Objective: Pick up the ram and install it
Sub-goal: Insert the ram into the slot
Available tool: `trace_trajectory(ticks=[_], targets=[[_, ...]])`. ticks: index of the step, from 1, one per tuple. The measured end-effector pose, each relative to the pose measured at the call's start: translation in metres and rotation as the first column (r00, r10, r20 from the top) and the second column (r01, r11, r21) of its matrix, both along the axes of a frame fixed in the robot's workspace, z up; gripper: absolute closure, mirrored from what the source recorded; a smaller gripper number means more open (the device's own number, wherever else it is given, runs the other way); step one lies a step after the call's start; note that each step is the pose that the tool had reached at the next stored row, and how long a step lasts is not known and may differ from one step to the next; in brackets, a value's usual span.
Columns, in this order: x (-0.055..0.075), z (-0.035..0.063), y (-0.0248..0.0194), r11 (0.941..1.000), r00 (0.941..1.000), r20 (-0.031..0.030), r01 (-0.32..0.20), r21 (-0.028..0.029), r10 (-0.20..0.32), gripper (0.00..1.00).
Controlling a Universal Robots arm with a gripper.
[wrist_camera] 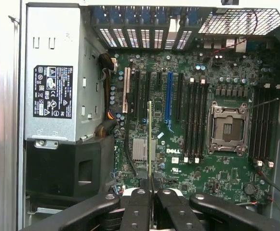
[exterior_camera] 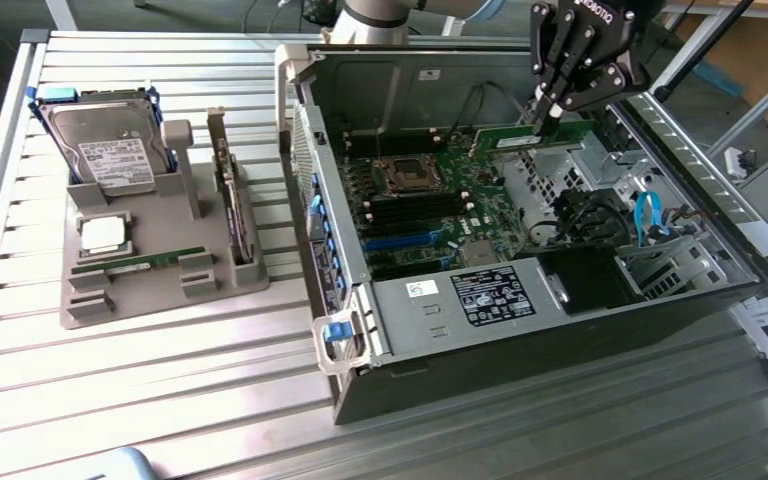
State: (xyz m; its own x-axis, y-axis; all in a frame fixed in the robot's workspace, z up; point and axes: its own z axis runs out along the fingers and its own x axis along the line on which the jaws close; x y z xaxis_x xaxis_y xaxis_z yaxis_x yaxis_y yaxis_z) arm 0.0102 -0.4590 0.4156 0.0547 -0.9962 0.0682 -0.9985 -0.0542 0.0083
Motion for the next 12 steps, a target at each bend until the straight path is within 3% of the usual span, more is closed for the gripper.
trace_trajectory(ticks=[12], targets=[[0.0,0.0,0.0166,1.0,1.0,0.0,0.0,0.0,0.0,0.88]])
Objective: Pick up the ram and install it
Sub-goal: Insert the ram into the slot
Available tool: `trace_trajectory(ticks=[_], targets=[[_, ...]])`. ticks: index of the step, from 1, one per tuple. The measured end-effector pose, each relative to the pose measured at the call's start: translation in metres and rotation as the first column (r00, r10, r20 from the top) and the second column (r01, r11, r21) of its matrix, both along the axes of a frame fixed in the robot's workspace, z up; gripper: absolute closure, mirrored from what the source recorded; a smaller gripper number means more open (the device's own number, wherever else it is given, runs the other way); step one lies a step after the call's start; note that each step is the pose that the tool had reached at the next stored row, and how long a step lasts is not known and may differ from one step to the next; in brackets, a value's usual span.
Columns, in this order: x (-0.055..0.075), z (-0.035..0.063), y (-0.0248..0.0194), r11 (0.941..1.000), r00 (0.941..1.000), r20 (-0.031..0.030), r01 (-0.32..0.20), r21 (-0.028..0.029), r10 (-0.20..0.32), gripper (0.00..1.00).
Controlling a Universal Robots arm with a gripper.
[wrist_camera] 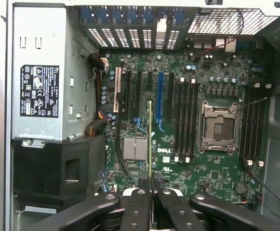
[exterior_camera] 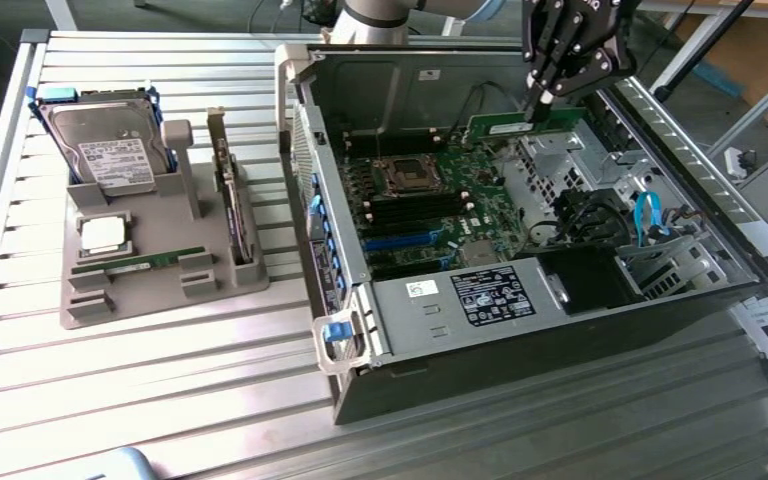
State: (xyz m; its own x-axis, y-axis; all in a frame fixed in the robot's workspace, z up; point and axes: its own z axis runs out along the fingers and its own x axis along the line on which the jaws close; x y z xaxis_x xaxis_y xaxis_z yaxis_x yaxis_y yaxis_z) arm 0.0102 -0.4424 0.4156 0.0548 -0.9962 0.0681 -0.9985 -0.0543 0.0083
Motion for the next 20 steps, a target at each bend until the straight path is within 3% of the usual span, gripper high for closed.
trace_trajectory(ticks=[3,20], targets=[[0.0,0.0,0.0037,1.0,1.0,0.0,0.0,0.0,0.0,0.88],[0.0,0.0,0.0128,1.0,1.0,0.0,0.0,0.0,0.0,0.88]])
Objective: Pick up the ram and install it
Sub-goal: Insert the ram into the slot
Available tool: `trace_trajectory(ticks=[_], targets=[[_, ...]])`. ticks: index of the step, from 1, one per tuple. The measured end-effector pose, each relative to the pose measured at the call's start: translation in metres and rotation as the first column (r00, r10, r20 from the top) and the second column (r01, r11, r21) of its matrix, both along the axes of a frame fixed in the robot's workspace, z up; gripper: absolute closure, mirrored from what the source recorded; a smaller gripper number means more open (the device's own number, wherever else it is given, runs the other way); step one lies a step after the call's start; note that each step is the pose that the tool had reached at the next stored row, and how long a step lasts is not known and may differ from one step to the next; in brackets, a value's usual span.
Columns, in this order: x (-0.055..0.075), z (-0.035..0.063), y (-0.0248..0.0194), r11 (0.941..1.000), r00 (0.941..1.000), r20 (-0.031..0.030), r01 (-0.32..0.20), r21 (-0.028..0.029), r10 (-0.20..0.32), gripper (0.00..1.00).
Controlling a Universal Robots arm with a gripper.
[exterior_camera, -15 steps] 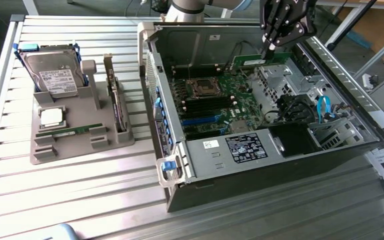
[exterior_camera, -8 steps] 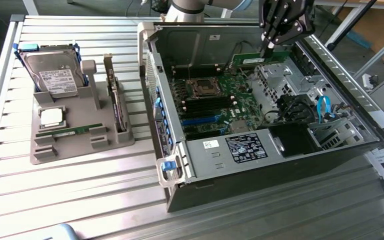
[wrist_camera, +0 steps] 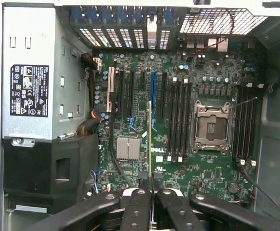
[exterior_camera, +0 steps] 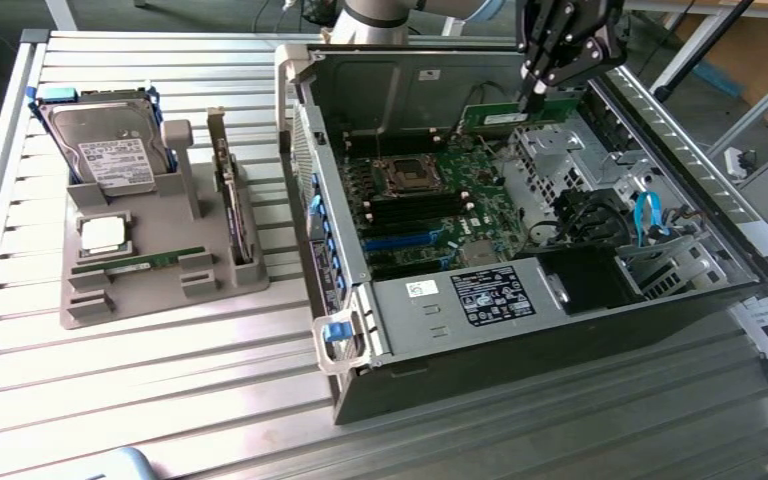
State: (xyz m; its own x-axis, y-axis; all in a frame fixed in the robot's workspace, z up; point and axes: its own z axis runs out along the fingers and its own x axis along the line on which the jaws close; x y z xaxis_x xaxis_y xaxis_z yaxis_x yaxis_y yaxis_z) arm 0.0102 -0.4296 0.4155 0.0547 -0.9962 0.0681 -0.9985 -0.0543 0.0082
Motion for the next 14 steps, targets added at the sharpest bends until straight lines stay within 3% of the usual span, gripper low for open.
trace_trajectory(ticks=[14], targets=[[0.0,-0.0013,0.004,1.0,1.0,0.0,0.0,-0.0001,0.0,0.88]])
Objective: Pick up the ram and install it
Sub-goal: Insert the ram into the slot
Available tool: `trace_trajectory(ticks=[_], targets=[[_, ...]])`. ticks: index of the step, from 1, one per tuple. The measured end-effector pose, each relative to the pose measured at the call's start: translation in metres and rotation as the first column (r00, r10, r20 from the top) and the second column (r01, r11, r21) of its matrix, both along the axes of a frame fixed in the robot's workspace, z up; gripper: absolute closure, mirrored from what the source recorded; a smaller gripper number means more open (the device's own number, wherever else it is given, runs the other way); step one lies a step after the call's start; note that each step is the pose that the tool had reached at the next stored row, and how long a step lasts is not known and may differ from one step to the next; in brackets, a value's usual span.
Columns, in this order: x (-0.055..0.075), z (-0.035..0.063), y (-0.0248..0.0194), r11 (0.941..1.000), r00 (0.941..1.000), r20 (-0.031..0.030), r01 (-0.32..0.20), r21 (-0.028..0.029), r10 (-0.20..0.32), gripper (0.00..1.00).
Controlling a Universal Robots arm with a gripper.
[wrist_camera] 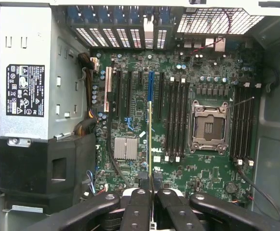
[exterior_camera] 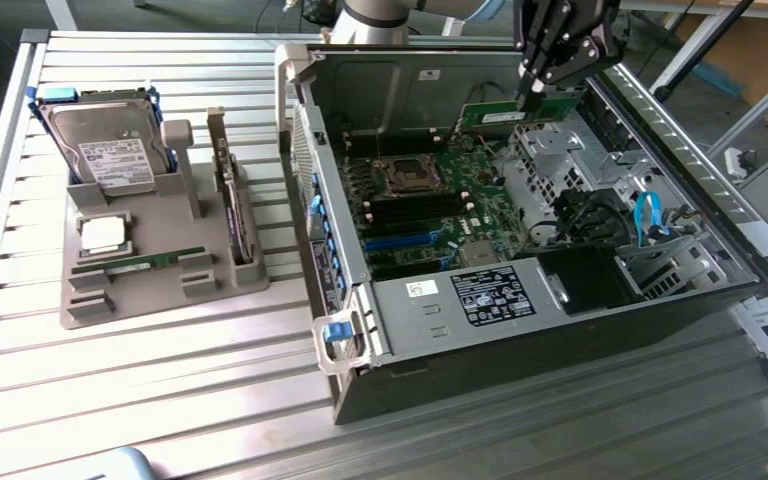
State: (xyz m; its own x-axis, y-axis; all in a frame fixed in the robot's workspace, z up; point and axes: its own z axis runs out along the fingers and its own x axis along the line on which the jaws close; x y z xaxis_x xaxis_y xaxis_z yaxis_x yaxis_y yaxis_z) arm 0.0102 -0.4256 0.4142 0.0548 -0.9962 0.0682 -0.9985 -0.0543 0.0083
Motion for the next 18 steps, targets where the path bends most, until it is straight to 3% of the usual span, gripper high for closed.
trace_trajectory(ticks=[18], targets=[[0.0,-0.0113,0.0,1.0,1.0,0.0,0.0,0.0001,0.0,0.88]])
